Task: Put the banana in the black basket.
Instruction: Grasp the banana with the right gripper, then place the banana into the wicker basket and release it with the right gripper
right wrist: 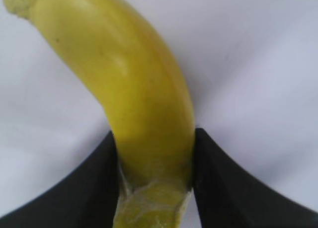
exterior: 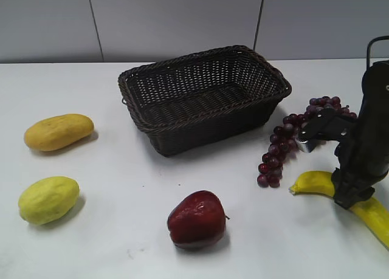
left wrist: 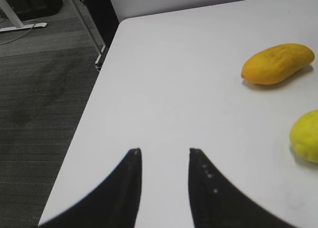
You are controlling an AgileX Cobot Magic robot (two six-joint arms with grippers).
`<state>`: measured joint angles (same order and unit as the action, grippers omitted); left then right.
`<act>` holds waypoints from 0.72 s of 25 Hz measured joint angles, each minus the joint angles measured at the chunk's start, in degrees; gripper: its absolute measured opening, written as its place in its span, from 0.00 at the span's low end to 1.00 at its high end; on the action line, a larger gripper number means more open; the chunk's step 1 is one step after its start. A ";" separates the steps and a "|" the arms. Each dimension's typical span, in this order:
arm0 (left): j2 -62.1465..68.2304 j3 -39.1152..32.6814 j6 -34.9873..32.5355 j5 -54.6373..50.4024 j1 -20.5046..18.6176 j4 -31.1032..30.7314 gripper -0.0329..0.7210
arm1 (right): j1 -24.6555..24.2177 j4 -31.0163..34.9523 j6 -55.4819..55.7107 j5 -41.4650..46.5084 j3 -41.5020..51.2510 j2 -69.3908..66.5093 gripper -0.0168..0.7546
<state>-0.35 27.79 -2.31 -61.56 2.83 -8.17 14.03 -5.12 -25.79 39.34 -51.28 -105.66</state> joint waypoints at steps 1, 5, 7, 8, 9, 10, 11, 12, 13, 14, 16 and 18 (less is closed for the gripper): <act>0.00 0.00 0.00 0.00 0.00 0.00 0.36 | 0.00 -0.18 0.00 0.67 0.00 0.00 0.44; 0.00 0.00 0.00 0.00 0.00 0.00 0.36 | 0.00 -1.52 0.05 3.13 -0.59 0.00 0.44; 0.00 0.00 0.00 0.00 0.00 0.00 0.36 | 0.00 -2.46 0.05 5.76 -1.47 0.00 0.44; 0.00 0.00 0.00 0.00 0.00 0.00 0.36 | 0.00 -2.88 0.05 7.94 -1.96 0.00 0.44; 0.00 0.00 0.00 0.00 0.00 0.00 0.36 | 0.00 -3.59 0.05 10.49 -2.67 0.00 0.44; 0.00 0.00 0.00 0.00 0.00 0.00 0.36 | 0.00 -4.49 0.05 12.72 -3.39 0.00 0.44; 0.00 0.00 0.00 0.00 0.00 0.00 0.36 | 0.00 -5.19 0.05 15.30 -4.11 0.00 0.44; 0.00 0.00 0.00 0.00 0.00 0.00 0.36 | 0.00 -6.00 0.05 17.73 -4.72 0.00 0.44; 0.00 0.00 0.00 0.00 0.00 0.00 0.36 | 0.00 -6.69 0.05 19.84 -5.42 0.00 0.44; 0.00 0.00 0.00 0.00 0.00 0.00 0.36 | 0.00 -7.22 0.05 21.37 -6.14 -0.02 0.44; 0.00 0.00 0.00 0.00 0.00 0.00 0.36 | 0.11 -7.62 0.05 24.40 -7.64 -0.02 0.44; 0.00 0.00 0.00 0.00 0.00 0.00 0.36 | 0.54 -8.00 0.05 26.51 -9.52 -0.02 0.44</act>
<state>-0.35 27.79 -2.31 -61.56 2.83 -8.17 14.57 -13.11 -25.74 65.85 -60.80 -105.68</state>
